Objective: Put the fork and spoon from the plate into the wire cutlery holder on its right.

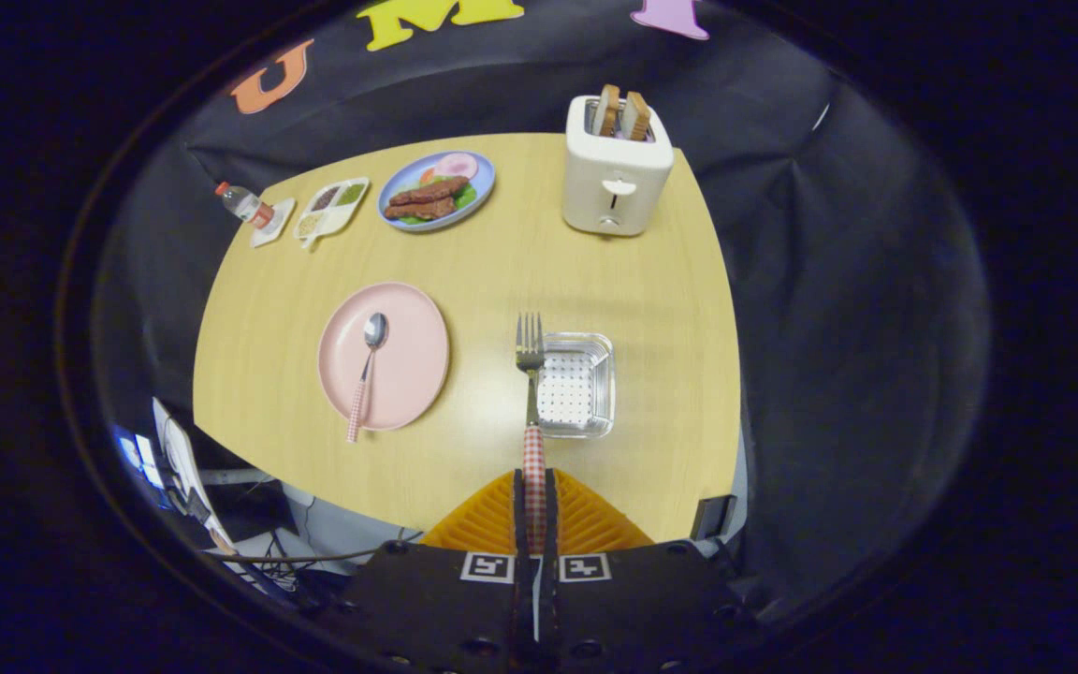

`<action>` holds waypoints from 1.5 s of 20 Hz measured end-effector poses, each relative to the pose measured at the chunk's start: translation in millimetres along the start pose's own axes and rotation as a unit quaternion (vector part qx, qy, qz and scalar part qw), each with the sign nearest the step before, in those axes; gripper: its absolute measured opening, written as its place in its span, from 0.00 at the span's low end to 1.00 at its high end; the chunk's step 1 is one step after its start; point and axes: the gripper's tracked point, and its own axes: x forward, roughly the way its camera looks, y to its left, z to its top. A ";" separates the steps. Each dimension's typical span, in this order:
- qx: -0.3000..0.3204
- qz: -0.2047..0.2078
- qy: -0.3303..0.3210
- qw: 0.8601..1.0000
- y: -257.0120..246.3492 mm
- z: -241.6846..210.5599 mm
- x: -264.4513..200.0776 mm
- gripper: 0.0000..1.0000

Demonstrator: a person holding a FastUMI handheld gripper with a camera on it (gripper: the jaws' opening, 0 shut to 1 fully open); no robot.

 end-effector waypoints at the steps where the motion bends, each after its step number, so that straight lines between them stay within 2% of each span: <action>1: 0.002 0.001 0.014 1.000 -4.3 -4.9 2.3 0.03; 6: 0.027 -0.003 0.081 0.996 -17.1 -13.8 17.0 0.03; 14: 0.028 -0.008 0.151 0.988 -24.5 1.4 35.7 0.03; 19: 0.039 -0.016 0.163 0.986 -30.4 14.5 47.2 0.03; 23: 0.051 -0.007 0.182 0.982 -28.8 19.5 58.3 0.06; 30: 0.053 -0.007 0.154 0.987 -35.6 34.2 62.4 0.12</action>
